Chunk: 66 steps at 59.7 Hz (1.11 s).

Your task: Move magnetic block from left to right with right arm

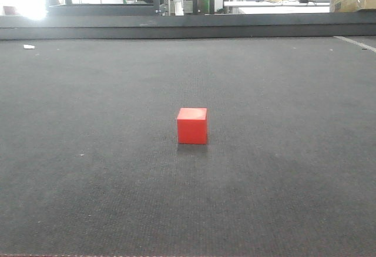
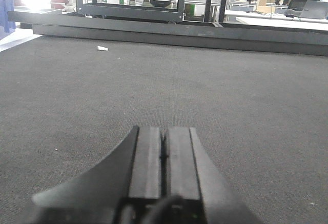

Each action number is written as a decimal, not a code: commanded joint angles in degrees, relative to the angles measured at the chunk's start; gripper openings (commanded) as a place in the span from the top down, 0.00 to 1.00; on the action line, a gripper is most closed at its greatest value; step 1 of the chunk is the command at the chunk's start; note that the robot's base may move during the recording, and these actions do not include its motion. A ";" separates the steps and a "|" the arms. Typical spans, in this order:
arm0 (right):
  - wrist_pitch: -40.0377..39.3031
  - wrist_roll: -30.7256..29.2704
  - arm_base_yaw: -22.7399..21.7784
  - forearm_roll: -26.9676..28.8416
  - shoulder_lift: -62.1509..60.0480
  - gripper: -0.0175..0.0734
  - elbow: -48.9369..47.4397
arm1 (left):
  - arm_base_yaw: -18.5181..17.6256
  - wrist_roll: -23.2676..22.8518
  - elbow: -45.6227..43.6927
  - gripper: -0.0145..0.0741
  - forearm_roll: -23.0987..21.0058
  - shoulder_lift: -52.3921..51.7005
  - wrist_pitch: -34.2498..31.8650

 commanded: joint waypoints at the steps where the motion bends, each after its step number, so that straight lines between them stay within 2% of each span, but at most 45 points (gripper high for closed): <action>1: -4.94 -0.55 -0.20 -0.03 -1.14 0.73 -0.27 | 0.00 -0.38 0.48 0.97 0.00 -0.83 -5.20; 48: -6.63 -0.55 -0.43 -0.09 -1.14 0.73 -0.27 | 0.00 -0.38 0.48 0.97 0.00 -0.83 -5.20; 66: -15.50 -0.55 -0.43 -0.09 -1.14 0.73 -1.52 | 0.00 -0.38 0.48 0.97 0.00 -0.83 -5.20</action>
